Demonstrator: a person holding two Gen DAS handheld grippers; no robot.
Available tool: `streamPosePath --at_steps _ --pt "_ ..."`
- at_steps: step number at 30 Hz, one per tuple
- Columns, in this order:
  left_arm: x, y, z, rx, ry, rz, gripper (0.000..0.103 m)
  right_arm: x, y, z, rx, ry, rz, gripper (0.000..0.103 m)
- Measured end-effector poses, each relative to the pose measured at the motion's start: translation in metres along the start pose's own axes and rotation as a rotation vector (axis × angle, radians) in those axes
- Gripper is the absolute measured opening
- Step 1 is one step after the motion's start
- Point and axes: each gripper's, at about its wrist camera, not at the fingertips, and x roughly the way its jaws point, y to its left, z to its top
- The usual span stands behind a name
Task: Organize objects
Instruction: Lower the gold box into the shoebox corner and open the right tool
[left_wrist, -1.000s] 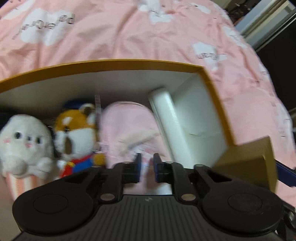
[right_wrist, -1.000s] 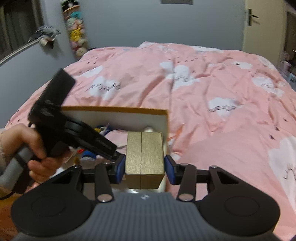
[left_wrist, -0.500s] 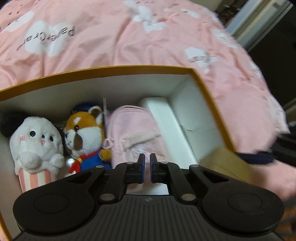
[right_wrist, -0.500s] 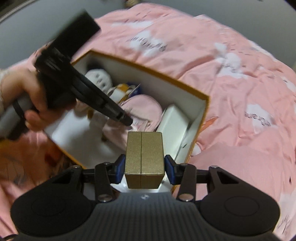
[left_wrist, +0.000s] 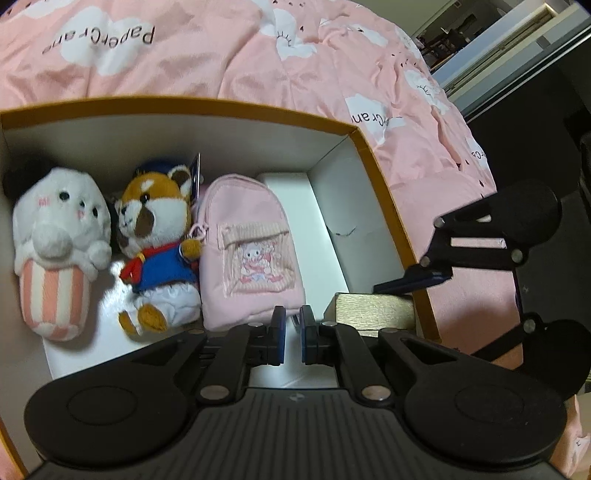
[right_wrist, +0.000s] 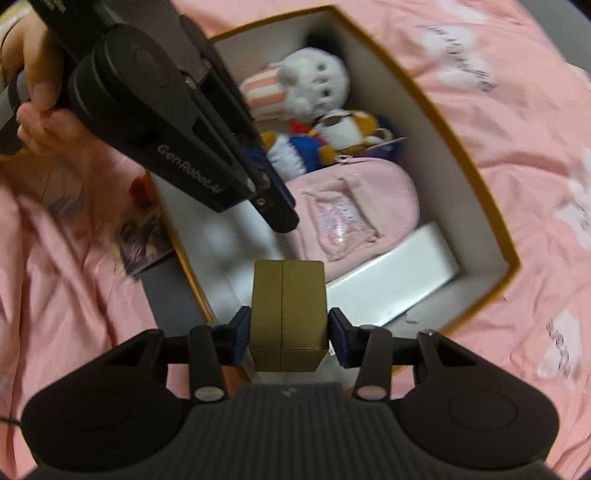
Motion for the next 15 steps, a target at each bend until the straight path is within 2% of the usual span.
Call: streamPosePath --at_steps 4,8,15 --pt "0.001 0.001 -0.003 -0.014 0.003 -0.007 0.007 0.005 -0.001 0.008 -0.1 0.072 0.051 0.047" --pt "0.002 0.0 -0.006 0.001 0.003 0.032 0.007 0.014 -0.006 0.013 -0.168 0.157 0.095 0.046" --pt "0.003 0.008 -0.009 -0.033 0.022 0.041 0.007 0.023 -0.008 0.019 -0.275 0.253 0.16 0.048"
